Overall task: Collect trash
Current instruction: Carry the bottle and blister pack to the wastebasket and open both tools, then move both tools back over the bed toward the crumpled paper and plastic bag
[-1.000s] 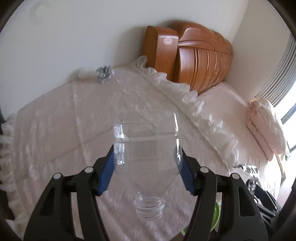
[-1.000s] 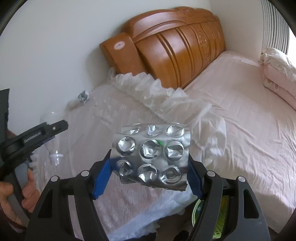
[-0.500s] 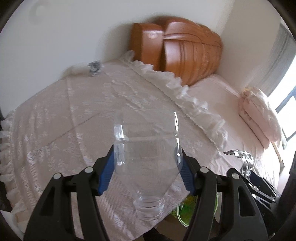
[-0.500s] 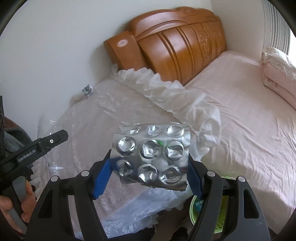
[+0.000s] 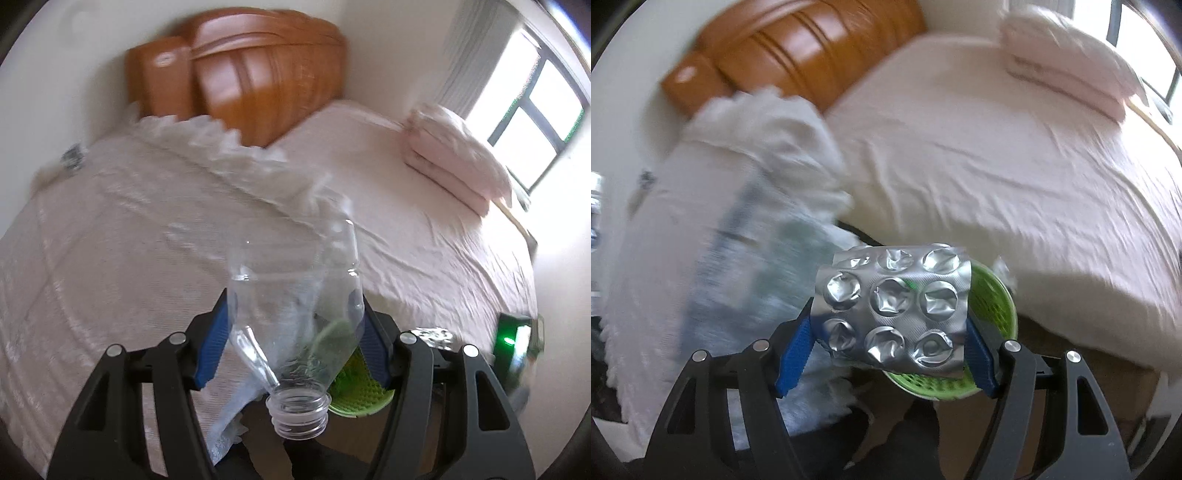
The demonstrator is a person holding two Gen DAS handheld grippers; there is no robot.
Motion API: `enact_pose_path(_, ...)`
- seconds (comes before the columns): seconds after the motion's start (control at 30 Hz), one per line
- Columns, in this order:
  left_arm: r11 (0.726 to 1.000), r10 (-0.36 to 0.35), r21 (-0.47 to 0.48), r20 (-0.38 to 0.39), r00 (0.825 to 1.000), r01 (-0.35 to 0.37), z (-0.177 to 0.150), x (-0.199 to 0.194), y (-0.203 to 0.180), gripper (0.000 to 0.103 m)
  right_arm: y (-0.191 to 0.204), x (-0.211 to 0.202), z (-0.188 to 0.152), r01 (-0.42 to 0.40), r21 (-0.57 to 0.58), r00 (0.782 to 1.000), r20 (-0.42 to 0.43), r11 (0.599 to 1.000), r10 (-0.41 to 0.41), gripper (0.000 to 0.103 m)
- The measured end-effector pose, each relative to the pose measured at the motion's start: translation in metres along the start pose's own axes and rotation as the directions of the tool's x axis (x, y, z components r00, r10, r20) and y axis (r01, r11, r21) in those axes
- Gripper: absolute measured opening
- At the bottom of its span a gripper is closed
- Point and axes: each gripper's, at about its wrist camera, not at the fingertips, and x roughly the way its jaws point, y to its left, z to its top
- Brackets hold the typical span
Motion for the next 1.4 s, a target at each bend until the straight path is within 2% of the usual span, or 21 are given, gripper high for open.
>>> enact_pose_path(0.13, 0.998, -0.027, 0.058, -0.03, 0.999, 0.029, -0.004, 0.007, -0.025, 0.061, -0.022, 0.022, -0.007, 0.009, 0.047, 0.999, -0.042, 0.999, -0.007, 0.074)
enact_pose_path(0.2, 0.996, -0.039, 0.08, -0.045, 0.998, 0.042, -0.007, 0.011, -0.034, 0.061, -0.034, 0.027, -0.01, 0.019, 0.07, 0.999, -0.05, 0.997, -0.015, 0.087)
enact_pose_path(0.33, 0.991, -0.056, 0.117, -0.081, 0.995, 0.065, -0.01, 0.02, -0.051, 0.061, -0.052, 0.026, -0.012, 0.047, 0.116, 0.998, -0.044, 0.992, -0.042, 0.091)
enact_pose_path(0.4, 0.988, -0.07, 0.133, -0.101, 0.992, 0.083, -0.013, 0.025, -0.059, 0.061, -0.068, 0.017, -0.011, 0.062, 0.146, 0.998, -0.024, 0.987, -0.059, 0.095)
enact_pose_path(0.57, 0.976, -0.105, 0.176, -0.145, 0.984, 0.13, -0.017, 0.038, -0.085, 0.061, -0.099, -0.002, -0.005, 0.094, 0.199, 0.995, 0.01, 0.976, -0.098, 0.097)
enact_pose_path(0.87, 0.933, -0.168, 0.275, -0.239, 0.956, 0.233, -0.026, 0.065, -0.147, 0.061, -0.149, -0.043, 0.003, 0.126, 0.276, 0.986, 0.072, 0.953, -0.152, 0.1)
enact_pose_path(0.9, 0.929, -0.171, 0.283, -0.244, 0.954, 0.239, -0.028, 0.065, -0.152, 0.065, -0.155, -0.046, 0.004, 0.123, 0.282, 0.986, 0.074, 0.951, -0.149, 0.1)
enact_pose_path(0.93, 0.927, -0.172, 0.288, -0.245, 0.954, 0.241, -0.028, 0.066, -0.155, 0.076, -0.161, -0.049, 0.005, 0.122, 0.291, 0.985, 0.078, 0.949, -0.151, 0.1)
enact_pose_path(1.0, 0.921, -0.173, 0.306, -0.234, 0.957, 0.241, -0.029, 0.065, -0.162, 0.09, -0.168, -0.052, 0.008, 0.121, 0.294, 0.986, 0.079, 0.948, -0.15, 0.1)
enact_pose_path(1.1, 0.914, -0.177, 0.326, -0.212, 0.961, 0.24, -0.03, 0.061, -0.169, 0.095, -0.174, -0.055, 0.01, 0.122, 0.305, 0.984, 0.085, 0.945, -0.154, 0.1)
enact_pose_path(1.4, 0.926, -0.151, 0.318, -0.183, 0.971, 0.204, -0.028, 0.053, -0.159, 0.095, -0.168, -0.057, 0.011, 0.102, 0.301, 0.986, 0.094, 0.948, -0.135, 0.1)
